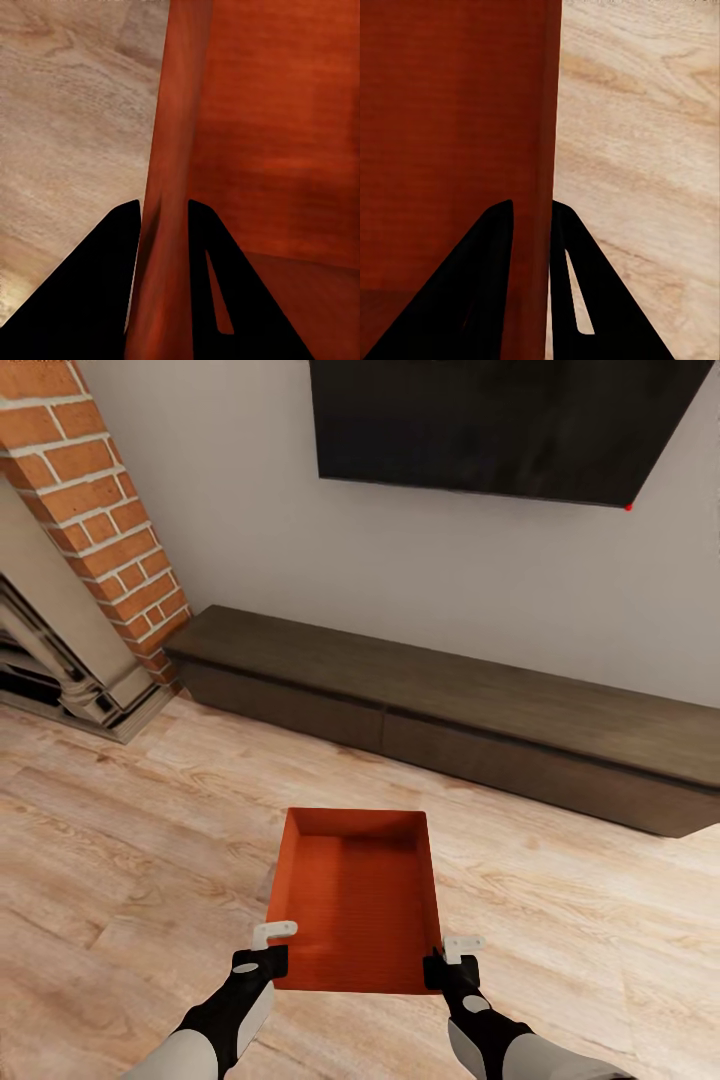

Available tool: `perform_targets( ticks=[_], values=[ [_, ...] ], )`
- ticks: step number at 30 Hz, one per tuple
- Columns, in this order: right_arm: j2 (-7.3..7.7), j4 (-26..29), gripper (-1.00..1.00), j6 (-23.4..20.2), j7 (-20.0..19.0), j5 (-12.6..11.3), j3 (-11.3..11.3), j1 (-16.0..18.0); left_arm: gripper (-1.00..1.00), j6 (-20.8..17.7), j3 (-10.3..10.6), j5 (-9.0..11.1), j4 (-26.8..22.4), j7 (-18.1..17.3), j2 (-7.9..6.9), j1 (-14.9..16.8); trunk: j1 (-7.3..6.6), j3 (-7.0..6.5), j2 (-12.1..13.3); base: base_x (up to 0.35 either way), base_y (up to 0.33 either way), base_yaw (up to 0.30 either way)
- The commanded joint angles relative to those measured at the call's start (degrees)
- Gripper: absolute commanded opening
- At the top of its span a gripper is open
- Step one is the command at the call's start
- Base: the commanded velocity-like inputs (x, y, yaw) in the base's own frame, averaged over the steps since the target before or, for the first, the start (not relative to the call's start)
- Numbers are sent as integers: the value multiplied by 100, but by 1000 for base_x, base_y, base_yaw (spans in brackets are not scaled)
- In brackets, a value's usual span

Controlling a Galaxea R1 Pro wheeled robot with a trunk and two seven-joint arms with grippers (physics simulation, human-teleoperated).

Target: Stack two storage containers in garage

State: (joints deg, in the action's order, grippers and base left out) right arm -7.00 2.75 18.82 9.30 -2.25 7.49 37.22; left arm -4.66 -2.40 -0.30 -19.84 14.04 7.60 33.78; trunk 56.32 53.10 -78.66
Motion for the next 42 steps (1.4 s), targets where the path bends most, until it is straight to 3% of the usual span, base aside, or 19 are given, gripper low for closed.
perform_targets(
  ticks=[1, 29, 42],
  values=[
    [-3, 15, -100, -1, 10, 85, -142, 5, -100, -35, -68, 18, -2, 29, 5, -3, -23, -16, 40, 0, 0, 0],
    [-4, 15, -100, -2, 22, 50, -142, 5, -100, -35, -59, 12, -2, 29, 5, -3, -638, -518, 1163, 0, 0, 0],
    [-21, 15, -100, 8, 80, 50, -158, 5, -100, 6, -68, 21, -11, 27, 5, -3, -638, -609, 1163, 0, 0, 0]
  ],
)
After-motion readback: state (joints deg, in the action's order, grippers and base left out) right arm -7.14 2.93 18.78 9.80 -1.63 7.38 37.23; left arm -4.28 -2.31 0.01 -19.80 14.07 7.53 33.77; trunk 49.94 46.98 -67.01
